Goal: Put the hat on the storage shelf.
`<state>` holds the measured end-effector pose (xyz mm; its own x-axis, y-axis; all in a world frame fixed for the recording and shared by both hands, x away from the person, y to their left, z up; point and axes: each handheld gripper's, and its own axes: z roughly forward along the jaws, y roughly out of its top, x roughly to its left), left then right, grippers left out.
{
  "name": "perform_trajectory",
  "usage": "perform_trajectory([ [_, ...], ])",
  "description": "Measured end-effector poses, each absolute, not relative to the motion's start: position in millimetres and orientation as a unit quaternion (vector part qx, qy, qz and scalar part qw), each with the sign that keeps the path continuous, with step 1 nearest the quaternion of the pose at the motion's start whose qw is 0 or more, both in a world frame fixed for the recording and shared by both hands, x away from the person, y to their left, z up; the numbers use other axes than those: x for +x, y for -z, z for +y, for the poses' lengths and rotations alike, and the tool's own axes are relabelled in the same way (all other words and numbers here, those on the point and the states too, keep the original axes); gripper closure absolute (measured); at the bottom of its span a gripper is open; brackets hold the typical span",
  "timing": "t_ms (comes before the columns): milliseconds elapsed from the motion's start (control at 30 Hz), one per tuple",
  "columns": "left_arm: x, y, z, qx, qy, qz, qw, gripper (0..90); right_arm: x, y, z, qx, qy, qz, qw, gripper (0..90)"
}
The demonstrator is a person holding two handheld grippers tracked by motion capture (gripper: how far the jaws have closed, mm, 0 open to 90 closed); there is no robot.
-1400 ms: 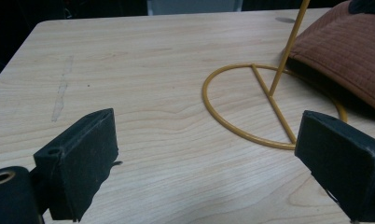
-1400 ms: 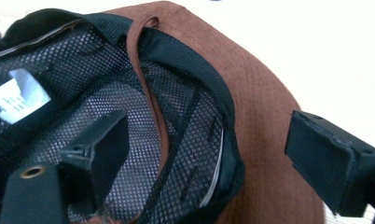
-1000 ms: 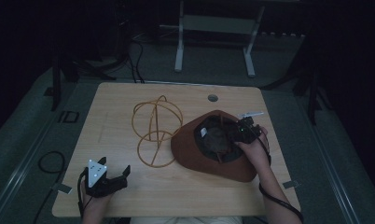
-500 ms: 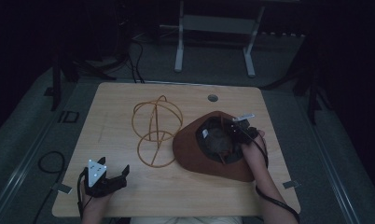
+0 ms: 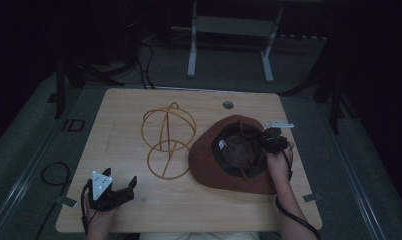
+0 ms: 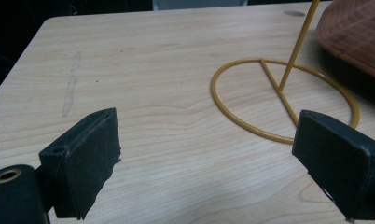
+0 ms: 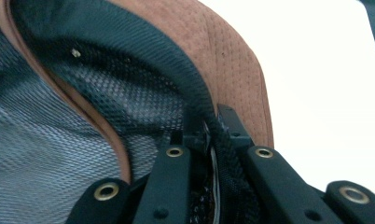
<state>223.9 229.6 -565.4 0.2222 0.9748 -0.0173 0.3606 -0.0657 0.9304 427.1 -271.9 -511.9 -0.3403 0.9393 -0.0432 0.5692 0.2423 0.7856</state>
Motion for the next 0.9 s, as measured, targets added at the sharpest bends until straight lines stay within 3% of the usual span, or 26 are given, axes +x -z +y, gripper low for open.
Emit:
perform_trajectory([
  [467, 222, 554, 222, 0.651, -0.344, 0.508, 0.448, 8.4, 387, 449, -293, 0.489, -0.439, 0.692, 0.298, 84.3],
  [733, 212, 523, 213, 0.651, -0.346, 0.476, 0.479, 8.6, 367, 423, -304, 0.479, -0.468, 0.667, 0.327, 84.2],
  [900, 210, 489, 209, 0.656, -0.321, 0.446, 0.518, 8.7, 357, 412, -309, 0.476, -0.486, 0.648, 0.341, 84.2],
])
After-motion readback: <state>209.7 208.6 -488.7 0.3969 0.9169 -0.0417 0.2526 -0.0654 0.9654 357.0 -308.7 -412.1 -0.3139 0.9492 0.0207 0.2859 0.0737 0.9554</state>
